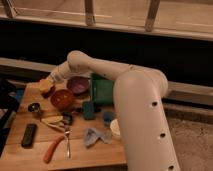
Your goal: Place apple in metal cup
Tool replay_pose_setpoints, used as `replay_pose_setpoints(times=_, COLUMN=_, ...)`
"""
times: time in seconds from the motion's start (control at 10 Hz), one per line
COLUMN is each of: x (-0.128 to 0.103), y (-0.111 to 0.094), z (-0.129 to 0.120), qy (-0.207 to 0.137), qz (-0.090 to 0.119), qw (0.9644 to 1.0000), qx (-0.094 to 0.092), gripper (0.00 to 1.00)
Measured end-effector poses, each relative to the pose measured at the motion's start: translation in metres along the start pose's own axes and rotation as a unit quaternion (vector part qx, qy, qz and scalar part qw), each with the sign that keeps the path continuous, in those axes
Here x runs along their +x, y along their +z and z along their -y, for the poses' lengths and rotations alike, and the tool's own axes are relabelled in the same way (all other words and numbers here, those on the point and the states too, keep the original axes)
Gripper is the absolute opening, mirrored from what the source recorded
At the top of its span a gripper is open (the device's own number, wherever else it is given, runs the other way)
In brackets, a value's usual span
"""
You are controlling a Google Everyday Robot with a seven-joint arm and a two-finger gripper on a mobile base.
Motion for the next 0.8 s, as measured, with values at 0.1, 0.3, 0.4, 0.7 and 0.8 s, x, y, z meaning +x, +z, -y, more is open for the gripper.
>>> replay_pose_setpoints(times=0.1, x=0.001, y=0.019, z=-0.011, qy=-0.002, qz=-0.002, qw=0.9999, qx=-0.017, gripper=0.00)
replay_pose_setpoints(times=0.3, x=0.004, y=0.053, z=-0.030, qy=-0.005, qz=-0.005, qw=0.9987, qx=-0.050, gripper=0.00)
replay_pose_setpoints(times=0.4, x=0.004, y=0.068, z=-0.038, qy=-0.008, qz=-0.009, qw=0.9977, qx=-0.068, gripper=0.00)
replay_pose_setpoints(times=0.7, x=0.008, y=0.082, z=-0.043, qy=-0.012, qz=-0.016, qw=0.9964, qx=-0.083, gripper=0.00)
replay_pose_setpoints(times=0.8, x=0.012, y=0.086, z=-0.041, qy=-0.013, qz=-0.020, qw=0.9963, qx=-0.083, gripper=0.05)
